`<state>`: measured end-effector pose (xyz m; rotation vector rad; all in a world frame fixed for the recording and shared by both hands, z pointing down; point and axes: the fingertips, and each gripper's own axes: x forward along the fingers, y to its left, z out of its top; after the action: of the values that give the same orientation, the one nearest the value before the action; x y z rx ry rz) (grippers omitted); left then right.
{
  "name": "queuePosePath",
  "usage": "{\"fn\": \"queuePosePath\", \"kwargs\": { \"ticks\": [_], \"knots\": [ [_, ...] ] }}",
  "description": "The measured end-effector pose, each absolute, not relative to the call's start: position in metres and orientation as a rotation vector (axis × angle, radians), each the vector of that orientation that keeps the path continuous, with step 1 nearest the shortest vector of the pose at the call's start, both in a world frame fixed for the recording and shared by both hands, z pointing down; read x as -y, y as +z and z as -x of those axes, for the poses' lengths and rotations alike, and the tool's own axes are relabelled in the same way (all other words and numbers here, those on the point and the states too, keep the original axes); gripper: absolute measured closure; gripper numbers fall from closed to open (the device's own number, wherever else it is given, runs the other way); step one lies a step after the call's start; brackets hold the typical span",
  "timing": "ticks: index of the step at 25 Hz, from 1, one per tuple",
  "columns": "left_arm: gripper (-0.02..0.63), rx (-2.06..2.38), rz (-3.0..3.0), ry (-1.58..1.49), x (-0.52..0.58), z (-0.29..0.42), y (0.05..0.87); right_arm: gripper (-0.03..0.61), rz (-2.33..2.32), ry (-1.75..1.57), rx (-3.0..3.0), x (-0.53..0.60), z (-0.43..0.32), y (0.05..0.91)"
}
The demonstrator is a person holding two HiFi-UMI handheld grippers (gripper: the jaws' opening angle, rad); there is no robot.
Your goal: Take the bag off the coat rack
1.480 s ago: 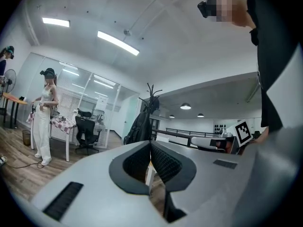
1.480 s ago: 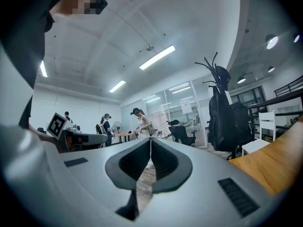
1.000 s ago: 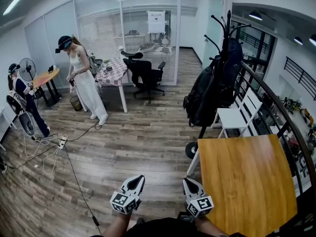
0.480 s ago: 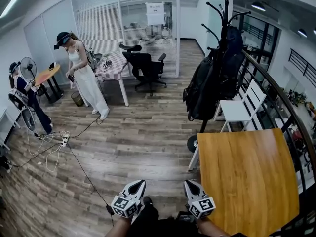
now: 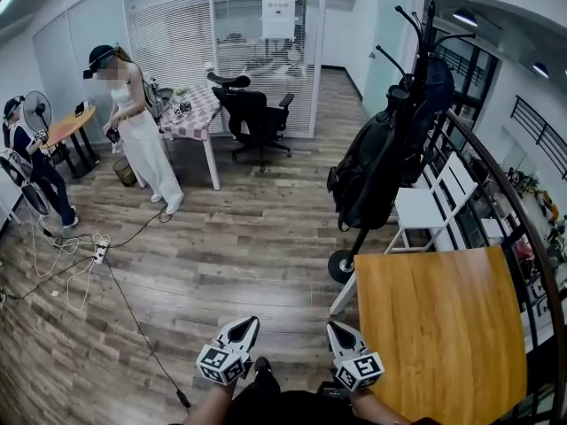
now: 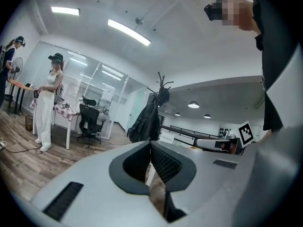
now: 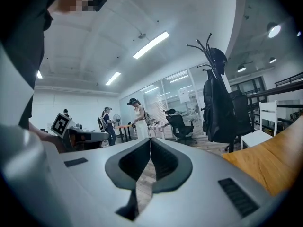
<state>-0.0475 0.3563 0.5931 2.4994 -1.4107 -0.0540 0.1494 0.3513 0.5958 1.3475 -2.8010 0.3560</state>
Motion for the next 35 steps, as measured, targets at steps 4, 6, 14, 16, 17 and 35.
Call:
{"fn": "queuePosePath", "kwargs": {
  "ticks": [4,6,14,16,17,35],
  "knots": [
    [0.597,1.42,-2.51,-0.085,-0.32,0.066,0.584,0.546,-1.393,0.318,2.785,-0.31,-0.141,0.589],
    [0.597,1.428,-2.509,-0.098,-0.302,0.08,0.577,0.546,-1.395,0.307,2.787,-0.288,-0.131,0.581],
    [0.597,1.455,-2.507,-0.125,-0.245,0.135,0.573,0.546,-1.396,0.246,2.786,-0.225,-0.089,0.569],
    [0.597,1.458,-2.504,-0.137,-0.232,0.145,0.573,0.546,-1.409,0.239,2.782,-0.212,-0.083,0.567],
    [0.597,1.454,-2.508,-0.14,-0.226,0.149,0.572,0.546,-1.413,0.234,2.779,-0.206,-0.08,0.567],
    [0.597,1.431,-2.5,-0.123,-0.127,0.164,0.579,0.546,-1.442,0.276,2.758,-0.116,-0.06,0.588]
  ]
}}
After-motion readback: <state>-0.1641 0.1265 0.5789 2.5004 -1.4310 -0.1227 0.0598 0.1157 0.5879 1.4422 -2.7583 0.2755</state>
